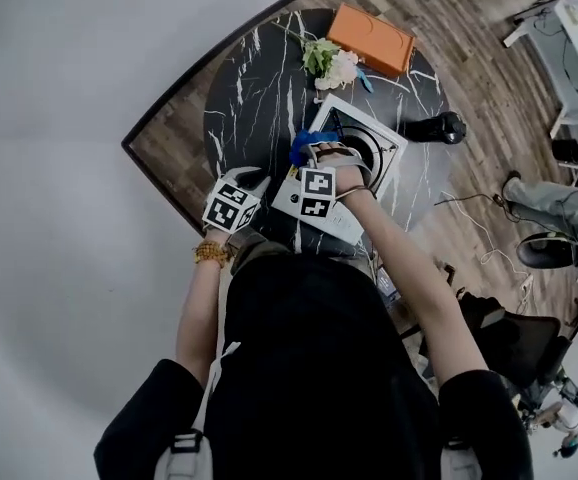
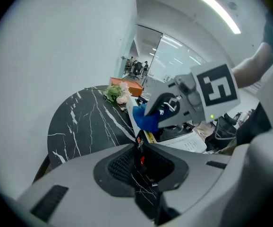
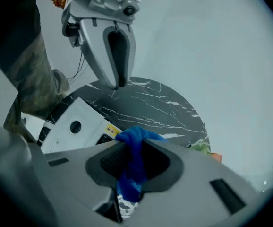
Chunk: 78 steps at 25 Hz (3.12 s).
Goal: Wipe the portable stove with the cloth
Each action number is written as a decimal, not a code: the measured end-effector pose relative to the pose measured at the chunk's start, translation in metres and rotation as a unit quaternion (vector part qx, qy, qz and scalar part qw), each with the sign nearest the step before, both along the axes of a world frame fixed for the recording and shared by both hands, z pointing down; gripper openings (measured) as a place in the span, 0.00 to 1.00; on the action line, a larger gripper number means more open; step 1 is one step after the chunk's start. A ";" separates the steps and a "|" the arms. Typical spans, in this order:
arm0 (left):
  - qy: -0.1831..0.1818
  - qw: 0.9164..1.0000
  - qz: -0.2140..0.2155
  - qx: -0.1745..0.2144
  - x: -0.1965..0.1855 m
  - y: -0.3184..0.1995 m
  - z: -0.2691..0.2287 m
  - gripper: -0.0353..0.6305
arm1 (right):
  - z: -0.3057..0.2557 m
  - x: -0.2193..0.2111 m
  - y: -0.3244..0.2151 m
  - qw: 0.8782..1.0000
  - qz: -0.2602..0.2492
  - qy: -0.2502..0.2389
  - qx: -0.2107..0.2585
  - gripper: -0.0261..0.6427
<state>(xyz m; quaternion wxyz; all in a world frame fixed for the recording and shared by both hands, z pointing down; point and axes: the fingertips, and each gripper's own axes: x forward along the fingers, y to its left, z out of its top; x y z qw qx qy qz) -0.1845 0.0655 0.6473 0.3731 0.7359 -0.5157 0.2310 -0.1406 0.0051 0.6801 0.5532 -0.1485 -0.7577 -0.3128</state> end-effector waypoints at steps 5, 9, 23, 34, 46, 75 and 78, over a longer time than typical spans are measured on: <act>0.023 0.996 0.044 0.071 0.009 0.000 -0.033 0.15 | -0.030 -0.002 0.031 0.987 0.057 -0.069 -0.133 0.15; 0.035 0.975 0.170 0.142 0.057 -0.008 -0.073 0.30 | -0.107 0.009 0.037 0.899 0.164 -0.272 -0.302 0.15; 0.424 0.839 0.264 0.216 0.166 -0.010 -0.186 0.42 | -0.204 0.149 0.036 0.608 0.369 -0.541 -0.449 0.17; 0.424 0.838 0.270 0.211 0.159 -0.023 -0.199 0.19 | -0.215 0.145 0.029 0.455 0.393 -0.570 -0.560 0.17; 0.063 0.978 0.116 0.161 0.033 -0.168 -0.087 0.16 | -0.176 0.185 0.022 0.532 0.487 -0.536 -0.439 0.17; 0.069 0.964 0.245 0.077 0.102 -0.069 -0.064 0.14 | -0.132 0.168 0.032 0.700 0.473 -0.440 -0.305 0.19; 0.136 0.956 0.184 0.186 0.111 -0.067 -0.124 0.14 | -0.143 0.172 0.014 0.732 0.460 -0.460 -0.203 0.20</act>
